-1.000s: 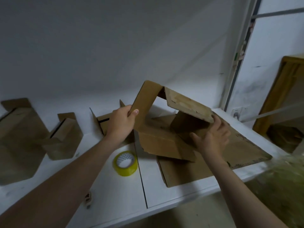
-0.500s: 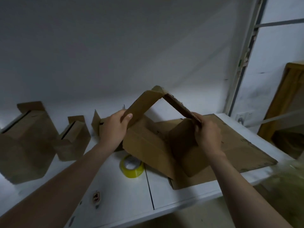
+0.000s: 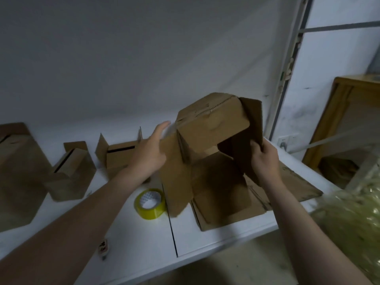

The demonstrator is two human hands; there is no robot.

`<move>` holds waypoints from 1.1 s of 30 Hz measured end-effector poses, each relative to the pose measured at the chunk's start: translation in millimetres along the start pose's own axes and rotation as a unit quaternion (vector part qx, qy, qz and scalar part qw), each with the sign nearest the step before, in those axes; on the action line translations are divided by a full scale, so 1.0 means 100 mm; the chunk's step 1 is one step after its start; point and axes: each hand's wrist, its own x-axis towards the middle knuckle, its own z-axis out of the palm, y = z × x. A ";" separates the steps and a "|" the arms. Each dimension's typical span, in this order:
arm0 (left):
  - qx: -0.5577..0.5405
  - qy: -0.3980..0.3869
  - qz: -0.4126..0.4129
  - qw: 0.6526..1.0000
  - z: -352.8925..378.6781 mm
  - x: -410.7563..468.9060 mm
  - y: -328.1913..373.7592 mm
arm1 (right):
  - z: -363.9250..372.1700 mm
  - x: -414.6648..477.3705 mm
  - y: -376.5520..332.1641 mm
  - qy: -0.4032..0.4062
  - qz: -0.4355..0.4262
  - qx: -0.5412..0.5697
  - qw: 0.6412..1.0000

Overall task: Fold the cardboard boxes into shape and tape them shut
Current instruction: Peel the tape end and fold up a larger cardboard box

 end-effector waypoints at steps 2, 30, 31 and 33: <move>0.032 0.072 0.005 0.997 -0.10 0.09 0.06 | -0.05 0.01 0.00 0.012 0.018 0.029 0.999; -0.159 0.116 -0.147 0.969 0.10 -0.04 -0.10 | -0.16 -0.01 0.28 0.018 -0.052 -0.059 0.997; -0.162 0.118 -0.153 0.968 0.08 -0.04 -0.10 | -0.13 -0.02 0.32 -0.026 -0.059 -0.095 0.993; -0.165 0.123 -0.163 0.965 0.06 -0.03 -0.10 | -0.09 -0.06 0.40 -0.091 -0.045 -0.159 0.982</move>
